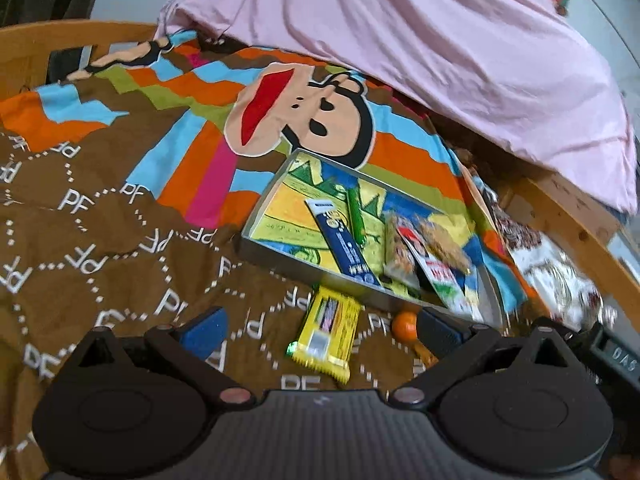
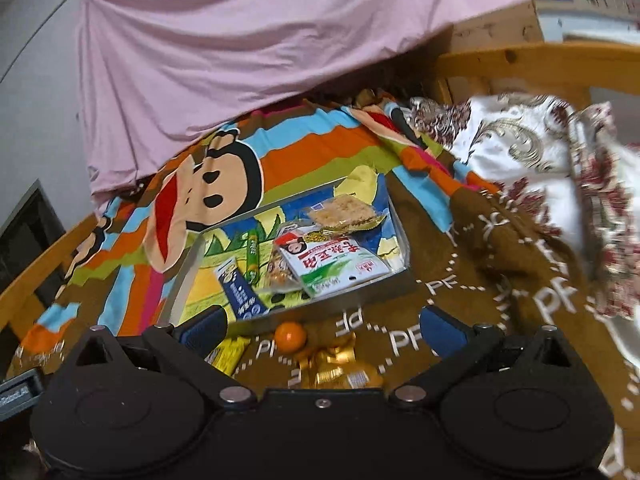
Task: Organize snacks
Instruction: 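Lift both tools away from the tin back over the remaining snacks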
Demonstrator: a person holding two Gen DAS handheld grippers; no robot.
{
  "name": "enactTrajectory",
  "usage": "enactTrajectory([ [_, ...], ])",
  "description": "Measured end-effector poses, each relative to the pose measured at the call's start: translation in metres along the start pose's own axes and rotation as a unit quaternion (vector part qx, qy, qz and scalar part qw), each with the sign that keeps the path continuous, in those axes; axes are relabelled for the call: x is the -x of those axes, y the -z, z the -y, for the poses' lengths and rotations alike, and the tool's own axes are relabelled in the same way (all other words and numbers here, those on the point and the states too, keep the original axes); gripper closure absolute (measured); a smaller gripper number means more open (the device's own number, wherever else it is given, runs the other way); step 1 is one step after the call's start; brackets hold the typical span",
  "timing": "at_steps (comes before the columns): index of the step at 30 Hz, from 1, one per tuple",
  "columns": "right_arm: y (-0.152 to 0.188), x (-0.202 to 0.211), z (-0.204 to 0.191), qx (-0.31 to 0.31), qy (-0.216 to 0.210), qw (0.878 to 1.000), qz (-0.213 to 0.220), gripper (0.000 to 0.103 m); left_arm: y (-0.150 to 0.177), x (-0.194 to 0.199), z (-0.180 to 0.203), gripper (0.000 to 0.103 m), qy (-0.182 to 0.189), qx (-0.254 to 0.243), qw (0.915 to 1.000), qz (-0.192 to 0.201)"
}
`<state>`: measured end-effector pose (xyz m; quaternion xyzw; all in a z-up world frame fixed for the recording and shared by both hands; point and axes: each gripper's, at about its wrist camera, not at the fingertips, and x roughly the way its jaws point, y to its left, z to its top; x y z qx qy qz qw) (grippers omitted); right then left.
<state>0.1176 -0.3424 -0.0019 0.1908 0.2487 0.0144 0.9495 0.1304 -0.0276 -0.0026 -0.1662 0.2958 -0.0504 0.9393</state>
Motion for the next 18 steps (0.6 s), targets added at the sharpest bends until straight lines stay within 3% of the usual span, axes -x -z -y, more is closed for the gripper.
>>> enactTrajectory([
  [9, 0.04, 0.06, -0.011, 0.039, 0.019, 0.999, 0.013, 0.001, 0.034, 0.042, 0.014, 0.001, 0.005, -0.103, 0.9946, 0.012],
  [18, 0.082, 0.087, -0.03, 0.056, 0.062, 0.996, -0.022, 0.001, 0.046, 0.058, 0.007, 0.001, -0.014, -0.176, 0.9842, 0.004],
])
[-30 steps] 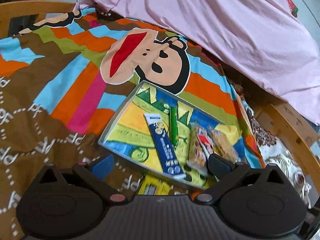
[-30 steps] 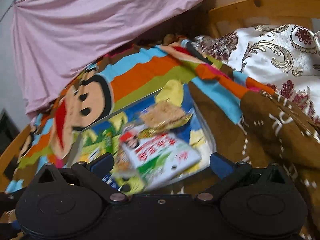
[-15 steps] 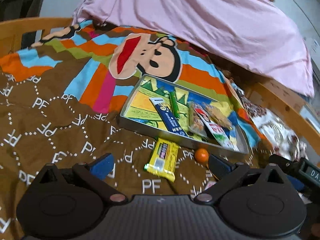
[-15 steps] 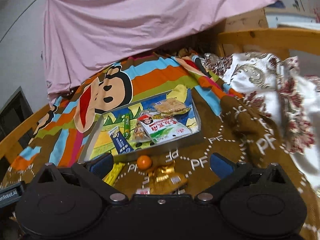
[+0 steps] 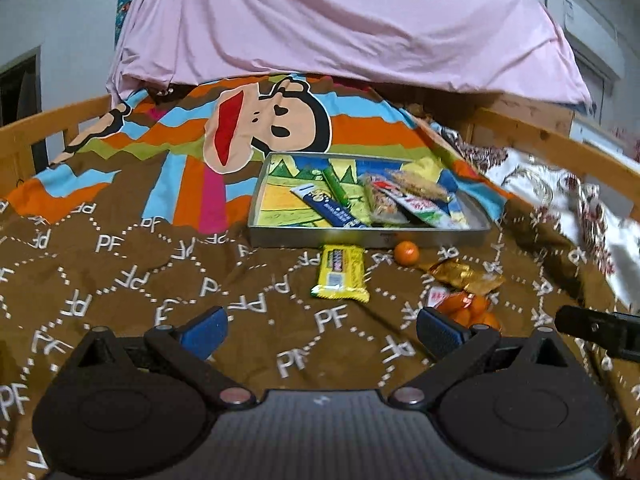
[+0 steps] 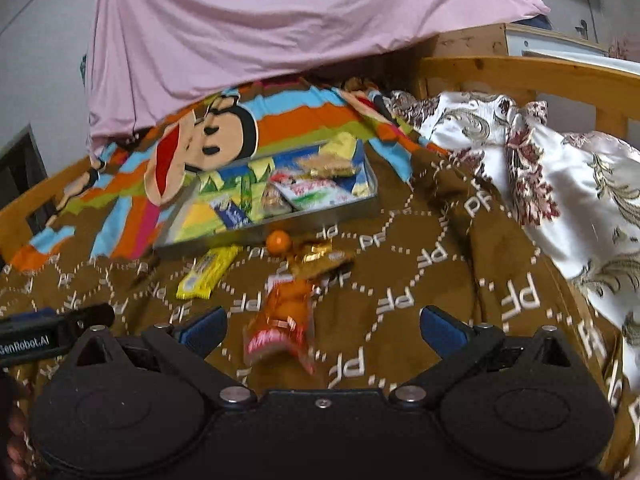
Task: Organize snacks
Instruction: 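Lift both tools away from the tin back over the remaining snacks, then move the right tool to the orange sausage packet while the left tool approaches the yellow bar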
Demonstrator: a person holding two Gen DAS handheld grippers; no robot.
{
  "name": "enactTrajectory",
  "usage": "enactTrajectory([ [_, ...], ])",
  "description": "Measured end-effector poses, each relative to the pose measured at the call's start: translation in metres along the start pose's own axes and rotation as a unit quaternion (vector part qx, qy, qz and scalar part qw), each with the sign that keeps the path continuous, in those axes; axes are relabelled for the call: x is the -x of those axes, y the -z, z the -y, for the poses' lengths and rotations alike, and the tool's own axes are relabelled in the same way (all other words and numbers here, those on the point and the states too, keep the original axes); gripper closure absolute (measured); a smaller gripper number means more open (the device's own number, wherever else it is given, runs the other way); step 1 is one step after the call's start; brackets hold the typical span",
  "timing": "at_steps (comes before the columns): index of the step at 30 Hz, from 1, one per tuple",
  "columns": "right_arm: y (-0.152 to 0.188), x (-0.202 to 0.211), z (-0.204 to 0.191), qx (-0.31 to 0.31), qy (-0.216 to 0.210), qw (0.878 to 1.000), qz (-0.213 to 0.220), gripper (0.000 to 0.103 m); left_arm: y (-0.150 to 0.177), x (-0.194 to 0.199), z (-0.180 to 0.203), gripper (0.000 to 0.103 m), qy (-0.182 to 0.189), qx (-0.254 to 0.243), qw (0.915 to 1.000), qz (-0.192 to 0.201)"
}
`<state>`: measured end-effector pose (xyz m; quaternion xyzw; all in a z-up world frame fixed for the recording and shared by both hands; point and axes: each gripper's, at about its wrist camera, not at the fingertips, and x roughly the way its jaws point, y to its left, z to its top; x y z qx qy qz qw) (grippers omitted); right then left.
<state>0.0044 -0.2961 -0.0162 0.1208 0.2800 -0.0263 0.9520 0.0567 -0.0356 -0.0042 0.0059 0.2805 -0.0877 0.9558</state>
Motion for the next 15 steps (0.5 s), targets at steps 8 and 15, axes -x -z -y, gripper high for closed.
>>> enactTrajectory([
  [8, 0.012, -0.002, -0.028, 0.067, 0.002, 0.998, -0.014, 0.001, 0.001, 0.007, -0.018, 0.001, 0.0, -0.027, 0.9996, 0.008],
  [15, 0.017, -0.011, -0.041, 0.105, 0.0, 0.994, -0.035, 0.001, 0.002, 0.001, -0.035, 0.001, -0.01, -0.01, 0.9999, 0.003],
])
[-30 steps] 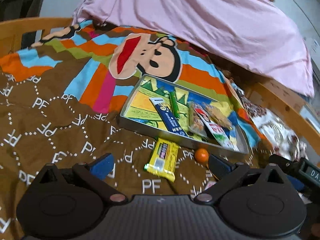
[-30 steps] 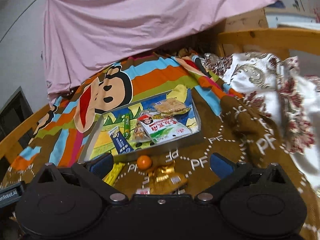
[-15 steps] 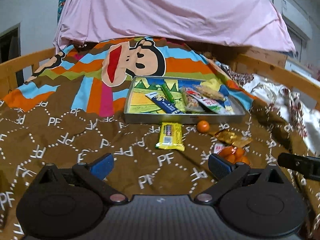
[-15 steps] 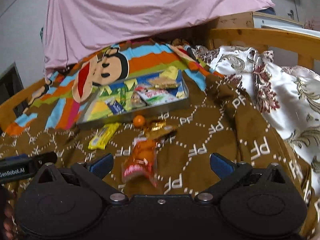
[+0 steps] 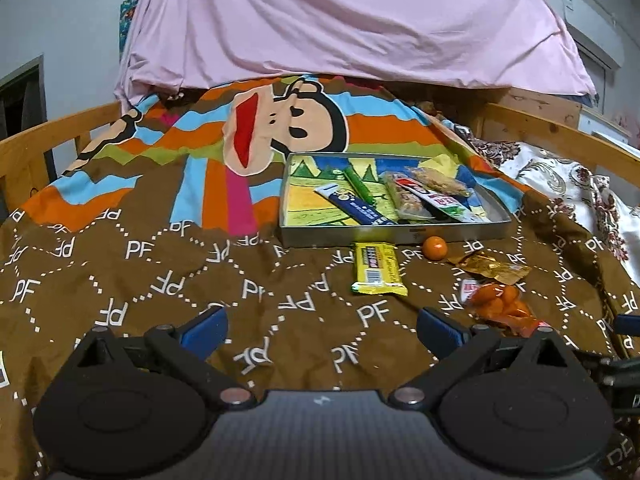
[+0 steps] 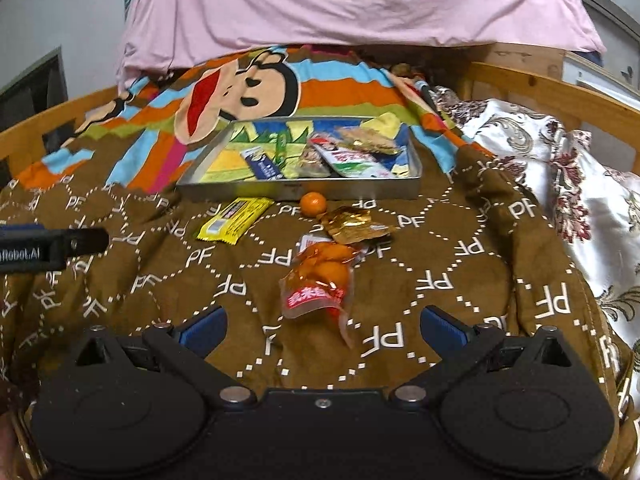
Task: Organize snacks
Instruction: 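Move the right tool to the orange sausage packet while the left tool approaches the yellow bar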
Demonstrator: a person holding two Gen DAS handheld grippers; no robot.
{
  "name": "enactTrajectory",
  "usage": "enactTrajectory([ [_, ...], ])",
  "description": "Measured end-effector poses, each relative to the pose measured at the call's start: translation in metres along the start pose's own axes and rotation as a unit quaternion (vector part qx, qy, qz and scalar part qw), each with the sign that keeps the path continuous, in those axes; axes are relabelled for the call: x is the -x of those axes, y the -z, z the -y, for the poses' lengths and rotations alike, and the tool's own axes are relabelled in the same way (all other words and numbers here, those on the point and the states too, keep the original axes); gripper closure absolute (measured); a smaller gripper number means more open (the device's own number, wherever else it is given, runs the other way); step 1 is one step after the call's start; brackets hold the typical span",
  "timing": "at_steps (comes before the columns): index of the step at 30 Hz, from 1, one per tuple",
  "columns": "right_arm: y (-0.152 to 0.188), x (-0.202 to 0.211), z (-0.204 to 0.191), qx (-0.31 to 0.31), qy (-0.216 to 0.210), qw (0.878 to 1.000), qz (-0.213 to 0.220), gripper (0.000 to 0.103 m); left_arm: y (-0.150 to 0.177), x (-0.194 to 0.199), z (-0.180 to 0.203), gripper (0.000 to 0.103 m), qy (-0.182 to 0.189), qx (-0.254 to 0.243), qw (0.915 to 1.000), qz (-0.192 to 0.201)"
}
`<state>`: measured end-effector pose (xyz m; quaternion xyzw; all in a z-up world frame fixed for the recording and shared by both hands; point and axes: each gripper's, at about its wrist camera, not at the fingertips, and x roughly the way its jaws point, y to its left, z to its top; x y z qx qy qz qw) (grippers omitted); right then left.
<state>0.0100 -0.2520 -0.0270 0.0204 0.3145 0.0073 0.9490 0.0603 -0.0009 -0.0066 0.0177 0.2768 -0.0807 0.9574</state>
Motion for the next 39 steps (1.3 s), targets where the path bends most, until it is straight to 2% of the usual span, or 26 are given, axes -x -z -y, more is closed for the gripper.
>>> enactTrajectory([
  [8, -0.002, -0.013, -0.007, 0.004, -0.016, 1.0, -0.014, 0.001, -0.002, -0.01, -0.01, 0.001, -0.011, 0.014, 0.9998, -0.008],
  [18, -0.004, -0.026, -0.011, 0.008, -0.012, 1.0, -0.025, 0.001, -0.002, -0.021, -0.016, 0.001, -0.016, 0.026, 0.9994, -0.014],
  [31, -0.01, -0.037, -0.002, -0.01, 0.001, 1.0, -0.024, 0.001, -0.006, -0.05, -0.005, 0.0, -0.005, 0.015, 0.9996, -0.026],
  [39, -0.015, -0.044, 0.002, -0.016, 0.002, 0.999, -0.028, 0.001, -0.011, -0.069, -0.001, 0.0, -0.001, 0.027, 0.9992, -0.03],
])
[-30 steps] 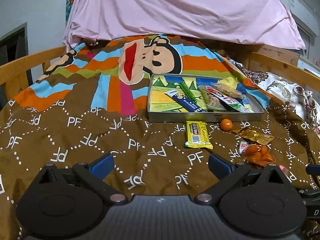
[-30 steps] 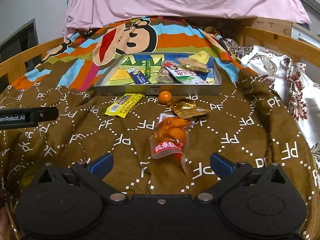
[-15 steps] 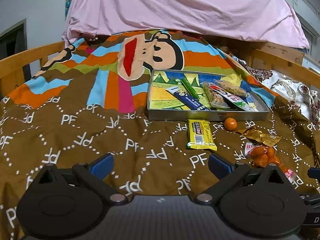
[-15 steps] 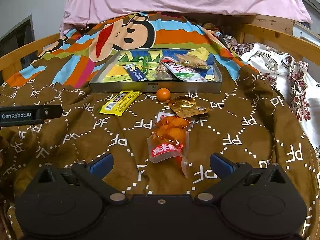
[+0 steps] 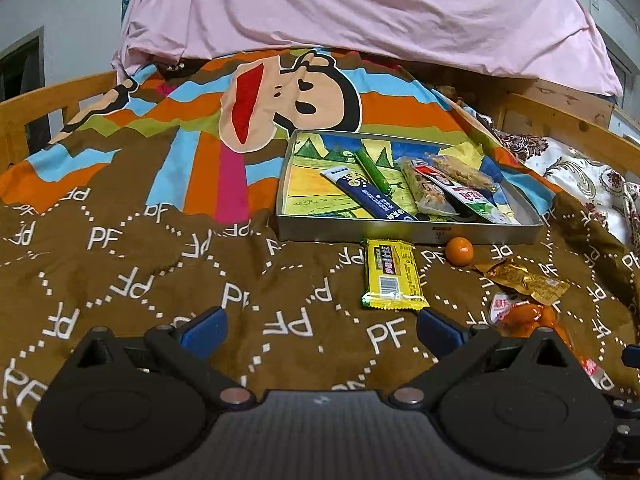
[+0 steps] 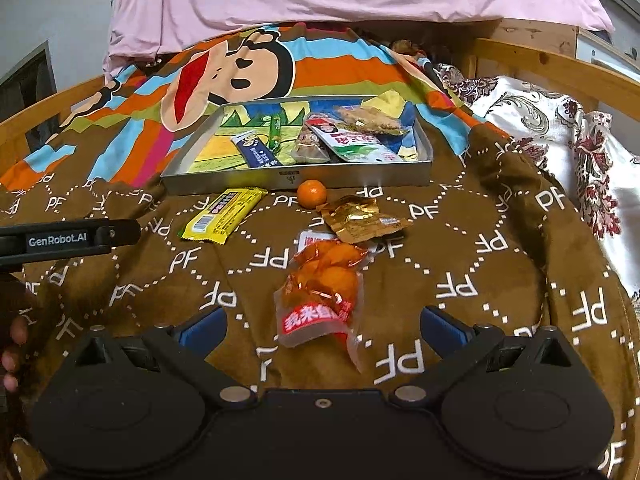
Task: Organize snacks
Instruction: 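Move the right tool to the orange sausage packet while the left tool approaches the yellow bar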
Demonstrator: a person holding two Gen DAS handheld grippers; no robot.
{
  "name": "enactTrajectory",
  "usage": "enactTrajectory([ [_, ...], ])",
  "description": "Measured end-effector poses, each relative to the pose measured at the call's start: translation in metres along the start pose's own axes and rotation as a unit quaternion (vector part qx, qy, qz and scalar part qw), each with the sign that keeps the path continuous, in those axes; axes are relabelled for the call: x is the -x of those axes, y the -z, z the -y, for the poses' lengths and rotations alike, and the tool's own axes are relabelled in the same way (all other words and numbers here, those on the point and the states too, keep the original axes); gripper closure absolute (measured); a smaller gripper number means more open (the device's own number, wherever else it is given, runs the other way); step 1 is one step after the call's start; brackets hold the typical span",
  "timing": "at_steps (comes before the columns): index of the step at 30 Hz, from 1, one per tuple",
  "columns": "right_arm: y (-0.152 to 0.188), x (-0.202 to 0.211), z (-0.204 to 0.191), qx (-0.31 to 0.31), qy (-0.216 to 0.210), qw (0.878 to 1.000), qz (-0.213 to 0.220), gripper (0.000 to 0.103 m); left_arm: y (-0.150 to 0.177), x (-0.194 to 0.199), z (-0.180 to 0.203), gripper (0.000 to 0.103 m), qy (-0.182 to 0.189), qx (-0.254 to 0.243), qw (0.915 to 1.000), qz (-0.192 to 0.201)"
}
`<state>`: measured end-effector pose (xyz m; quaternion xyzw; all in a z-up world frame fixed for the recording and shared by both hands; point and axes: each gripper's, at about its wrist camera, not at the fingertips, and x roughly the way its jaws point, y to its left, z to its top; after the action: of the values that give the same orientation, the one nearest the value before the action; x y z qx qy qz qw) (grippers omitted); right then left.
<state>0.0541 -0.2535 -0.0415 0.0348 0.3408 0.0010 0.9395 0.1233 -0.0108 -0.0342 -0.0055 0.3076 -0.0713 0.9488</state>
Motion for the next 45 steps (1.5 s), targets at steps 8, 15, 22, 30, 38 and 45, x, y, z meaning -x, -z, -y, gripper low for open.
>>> enactTrajectory([
  [8, -0.009, -0.014, 0.013, -0.028, -0.006, 0.999, -0.024, 0.001, -0.012, -0.02, 0.011, 0.001, 0.007, -0.001, 1.0, -0.001],
  [15, -0.015, -0.031, 0.025, -0.053, -0.024, 0.996, -0.061, 0.001, -0.023, -0.039, 0.019, 0.0, 0.015, -0.007, 0.9998, -0.011],
  [22, -0.021, -0.053, 0.025, -0.042, -0.054, 0.993, -0.093, 0.001, -0.03, -0.059, 0.021, 0.0, 0.016, -0.019, 0.9993, -0.028],
  [30, -0.024, -0.076, 0.016, -0.022, -0.083, 0.992, -0.091, 0.0, -0.034, -0.092, 0.027, 0.001, 0.05, -0.036, 0.996, -0.065],
  [38, -0.028, -0.08, 0.02, -0.056, -0.114, 0.989, -0.07, 0.0, -0.039, -0.126, 0.045, 0.001, 0.059, -0.079, 0.9909, -0.092],
  [45, -0.032, -0.083, 0.023, -0.076, -0.115, 0.989, -0.049, 0.002, -0.039, -0.138, 0.054, 0.001, 0.058, -0.104, 0.9884, -0.094],
])
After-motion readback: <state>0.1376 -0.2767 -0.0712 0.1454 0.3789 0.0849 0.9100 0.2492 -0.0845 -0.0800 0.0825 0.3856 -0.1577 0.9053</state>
